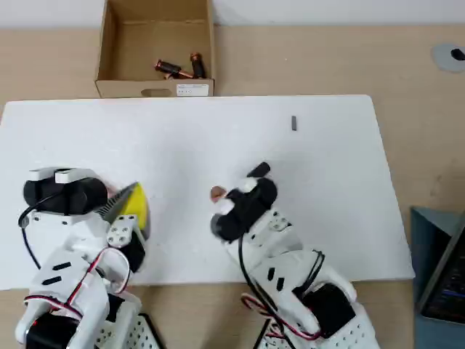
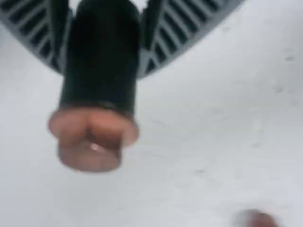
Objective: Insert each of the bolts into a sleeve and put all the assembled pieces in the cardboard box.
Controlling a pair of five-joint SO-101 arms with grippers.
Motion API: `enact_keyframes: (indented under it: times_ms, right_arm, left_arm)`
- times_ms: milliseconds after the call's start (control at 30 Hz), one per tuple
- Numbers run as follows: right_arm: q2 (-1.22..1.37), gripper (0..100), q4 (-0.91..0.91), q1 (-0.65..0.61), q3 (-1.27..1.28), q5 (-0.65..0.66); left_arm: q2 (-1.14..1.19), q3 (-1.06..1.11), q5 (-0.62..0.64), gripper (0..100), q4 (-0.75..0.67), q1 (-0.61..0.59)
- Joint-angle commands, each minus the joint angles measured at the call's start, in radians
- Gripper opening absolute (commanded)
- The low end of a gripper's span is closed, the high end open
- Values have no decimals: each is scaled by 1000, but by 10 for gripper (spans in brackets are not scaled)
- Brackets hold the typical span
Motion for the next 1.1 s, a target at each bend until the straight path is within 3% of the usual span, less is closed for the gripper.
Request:
enact_keyframes:
  times_ms: [0, 200, 400, 700, 1067]
  right_arm:
    - [-124, 9, -23, 99, -61, -12]
    - [-119, 9, -6, 219, -73, -9]
    - [-16, 9, 72, 223, -208, -8]
    - [522, 9, -51, 223, -561, -8]
    - [1164, 9, -361, 228, -923, -5]
  left_arm:
    - [-2, 55, -86, 2, -5, -110]
    - [-2, 265, -126, 2, -8, -272]
    - [-2, 423, -126, 2, -107, -371]
    - [-2, 588, -250, 2, -203, -391]
    - [-2, 592, -250, 2, -203, -391]
